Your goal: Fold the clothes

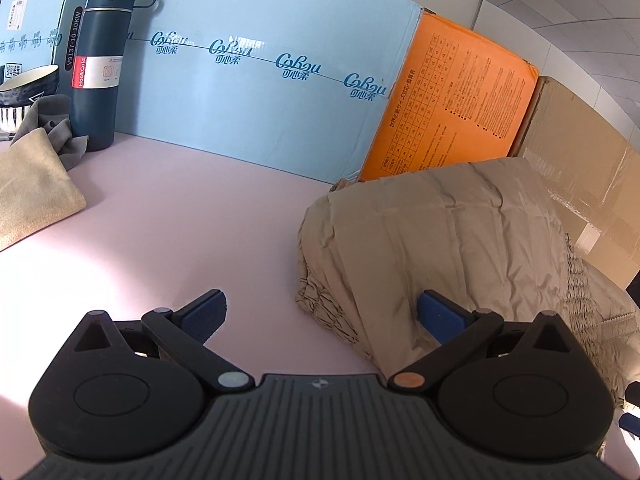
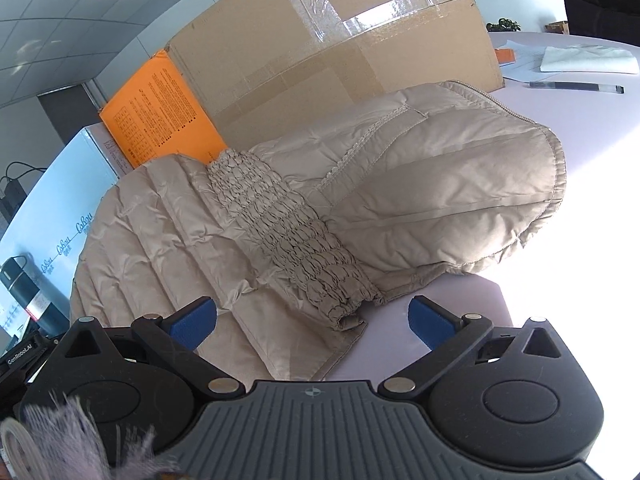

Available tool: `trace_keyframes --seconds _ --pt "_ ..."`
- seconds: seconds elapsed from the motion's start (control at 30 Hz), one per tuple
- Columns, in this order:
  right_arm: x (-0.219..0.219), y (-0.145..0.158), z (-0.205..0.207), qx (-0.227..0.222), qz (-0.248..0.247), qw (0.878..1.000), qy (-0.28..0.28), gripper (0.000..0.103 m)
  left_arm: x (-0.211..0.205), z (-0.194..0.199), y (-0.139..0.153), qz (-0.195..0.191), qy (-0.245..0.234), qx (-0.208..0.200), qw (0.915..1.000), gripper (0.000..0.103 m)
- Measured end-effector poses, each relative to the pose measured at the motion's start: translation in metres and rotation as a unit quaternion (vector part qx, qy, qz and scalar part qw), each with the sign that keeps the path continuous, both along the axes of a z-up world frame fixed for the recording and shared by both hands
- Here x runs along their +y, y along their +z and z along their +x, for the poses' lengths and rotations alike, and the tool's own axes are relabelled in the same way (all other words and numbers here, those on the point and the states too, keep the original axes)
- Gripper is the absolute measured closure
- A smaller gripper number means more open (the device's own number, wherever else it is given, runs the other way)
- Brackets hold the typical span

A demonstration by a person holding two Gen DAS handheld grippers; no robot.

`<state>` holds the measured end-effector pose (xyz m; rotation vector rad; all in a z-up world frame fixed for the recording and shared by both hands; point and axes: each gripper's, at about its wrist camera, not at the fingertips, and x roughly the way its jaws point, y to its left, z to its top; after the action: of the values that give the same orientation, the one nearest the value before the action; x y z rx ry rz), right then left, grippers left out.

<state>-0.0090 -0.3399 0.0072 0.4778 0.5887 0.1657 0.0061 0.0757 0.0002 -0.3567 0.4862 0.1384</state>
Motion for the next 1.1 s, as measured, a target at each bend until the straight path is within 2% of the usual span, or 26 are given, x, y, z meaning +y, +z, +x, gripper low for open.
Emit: trace_keyframes --seconds 0.13,0.33,0.43,0.57,0.7,0.77,0.9,0.97,1.07,1.1 --pt "0.009 0.0 -0.005 0.01 -0.002 1.0 0.013 0.0 0.001 -0.002 0.002 -0.008 0.008 -0.006 0.9999 0.0" --pt "0.036 0.002 -0.015 0.025 0.033 0.996 0.082 0.0 0.014 -0.004 0.003 -0.041 0.035 -0.008 0.9985 0.0" --pt "0.056 0.006 -0.022 0.018 0.002 0.995 0.098 0.0 0.018 -0.003 0.002 -0.049 0.045 -0.004 0.9978 0.0" --pt "0.081 0.016 -0.032 -0.02 -0.051 0.989 0.14 0.0 0.017 -0.003 0.002 -0.047 0.046 -0.003 0.9978 0.0" --pt "0.114 0.028 -0.039 -0.057 -0.086 0.975 0.197 0.0 0.019 -0.008 0.006 -0.05 0.063 -0.018 0.9966 0.0" --pt "0.141 0.032 -0.042 -0.079 -0.133 0.963 0.221 0.0 0.024 -0.013 0.008 -0.06 0.082 -0.03 0.9944 0.0" --pt "0.199 0.036 -0.043 -0.131 -0.262 0.924 0.247 0.0 0.041 -0.026 0.013 -0.089 0.142 -0.054 0.9844 0.0" --pt "0.228 0.034 -0.039 -0.156 -0.329 0.897 0.251 0.0 0.049 -0.037 0.017 -0.096 0.182 -0.078 0.9755 0.0" --pt "0.269 0.026 -0.031 -0.195 -0.427 0.844 0.258 0.0 0.058 -0.054 0.024 -0.092 0.246 -0.12 0.9574 0.0" --pt "0.278 0.023 -0.026 -0.199 -0.447 0.832 0.26 0.0 0.06 -0.059 0.026 -0.09 0.262 -0.133 0.9517 0.0"
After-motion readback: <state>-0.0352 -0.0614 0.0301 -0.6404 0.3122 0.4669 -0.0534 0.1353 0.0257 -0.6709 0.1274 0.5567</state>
